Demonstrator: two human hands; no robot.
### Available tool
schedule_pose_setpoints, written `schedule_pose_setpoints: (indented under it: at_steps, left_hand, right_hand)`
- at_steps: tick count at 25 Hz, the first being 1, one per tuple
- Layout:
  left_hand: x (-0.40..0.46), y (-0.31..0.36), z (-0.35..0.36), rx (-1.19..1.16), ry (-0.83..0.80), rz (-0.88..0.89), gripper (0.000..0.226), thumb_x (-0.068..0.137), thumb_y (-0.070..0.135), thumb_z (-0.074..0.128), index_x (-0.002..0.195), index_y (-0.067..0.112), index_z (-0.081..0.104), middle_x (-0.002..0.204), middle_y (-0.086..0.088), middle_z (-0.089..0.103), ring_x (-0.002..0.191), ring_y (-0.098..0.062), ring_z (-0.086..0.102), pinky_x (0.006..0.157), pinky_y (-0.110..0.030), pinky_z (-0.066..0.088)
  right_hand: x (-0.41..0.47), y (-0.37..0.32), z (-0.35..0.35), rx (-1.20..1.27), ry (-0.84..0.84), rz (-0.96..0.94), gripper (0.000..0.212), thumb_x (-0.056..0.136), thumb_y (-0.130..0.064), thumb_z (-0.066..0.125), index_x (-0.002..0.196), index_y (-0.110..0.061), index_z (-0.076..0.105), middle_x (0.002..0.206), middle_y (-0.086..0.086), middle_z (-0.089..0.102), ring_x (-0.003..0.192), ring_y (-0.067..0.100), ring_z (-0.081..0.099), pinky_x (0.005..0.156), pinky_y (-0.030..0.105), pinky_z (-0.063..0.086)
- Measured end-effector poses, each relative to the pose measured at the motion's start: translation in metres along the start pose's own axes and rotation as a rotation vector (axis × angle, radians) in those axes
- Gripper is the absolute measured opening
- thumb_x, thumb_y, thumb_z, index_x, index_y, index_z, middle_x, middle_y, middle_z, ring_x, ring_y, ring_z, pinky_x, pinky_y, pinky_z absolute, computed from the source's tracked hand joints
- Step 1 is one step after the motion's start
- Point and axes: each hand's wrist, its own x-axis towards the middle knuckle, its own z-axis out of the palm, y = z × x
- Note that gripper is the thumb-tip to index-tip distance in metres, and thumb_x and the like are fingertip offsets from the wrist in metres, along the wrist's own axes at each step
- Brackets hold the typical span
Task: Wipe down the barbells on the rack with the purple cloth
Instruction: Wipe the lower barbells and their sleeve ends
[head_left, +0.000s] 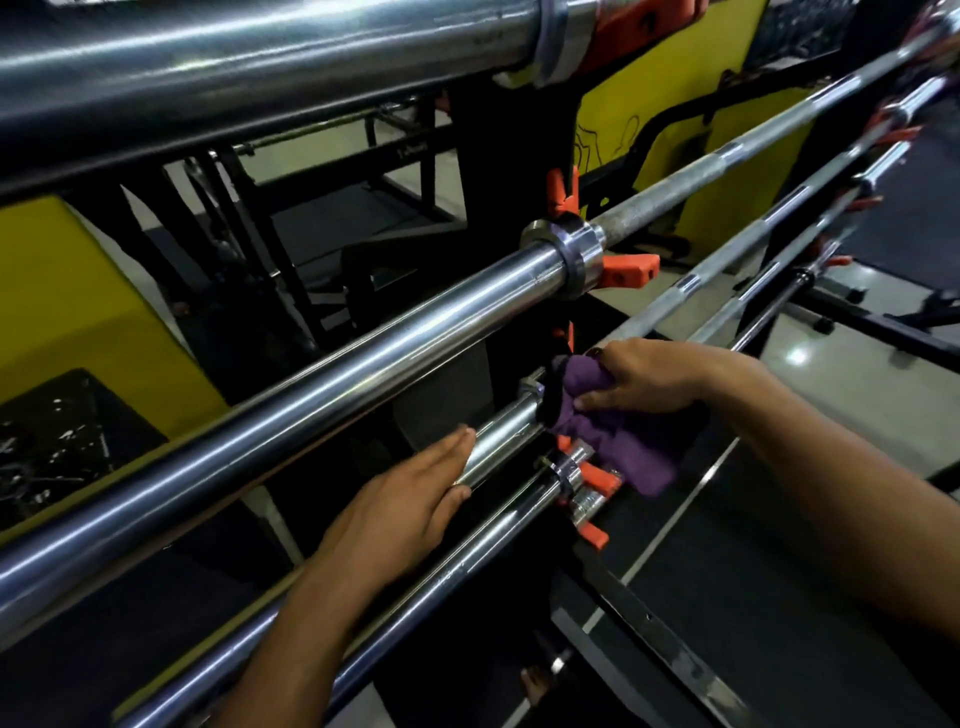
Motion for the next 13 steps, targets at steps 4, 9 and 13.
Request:
schedule_pose_setpoints:
  at_steps: [4,9,13]
  left_hand:
    - [0.0,-0.004,0.003,0.009,0.019,0.017,0.059,0.104,0.038,0.046,0.157,0.036,0.021,0.159,0.024,0.015,0.143,0.004,0.027,0.108,-0.007,0.017]
    - [0.001,-0.003,0.004,0.035,0.019,0.006,0.057,0.104,0.037,0.045,0.157,0.033,0.024,0.161,0.018,0.019,0.143,0.004,0.026,0.107,-0.006,0.013]
    - [0.0,0.0,0.007,0.098,0.028,0.011,0.058,0.102,0.034,0.053,0.155,0.026,0.033,0.16,0.011,0.03,0.142,-0.008,0.039,0.107,-0.016,0.026]
  right_hand:
    - [-0.039,0.004,0.006,0.139,0.303,0.067,0.04,0.095,-0.05,0.06,0.105,-0.012,0.063,0.1,0.005,0.067,0.086,0.021,0.062,0.079,0.036,0.052]
    - [0.003,-0.04,0.07,0.144,0.802,-0.288,0.05,0.093,-0.042,0.053,0.126,-0.005,0.059,0.121,0.014,0.063,0.116,0.032,0.056,0.106,0.043,0.039]
    - [0.046,-0.061,0.057,-0.084,0.576,-0.185,0.046,0.092,-0.052,0.048,0.106,-0.012,0.065,0.107,0.013,0.069,0.104,0.033,0.063,0.092,0.038,0.044]
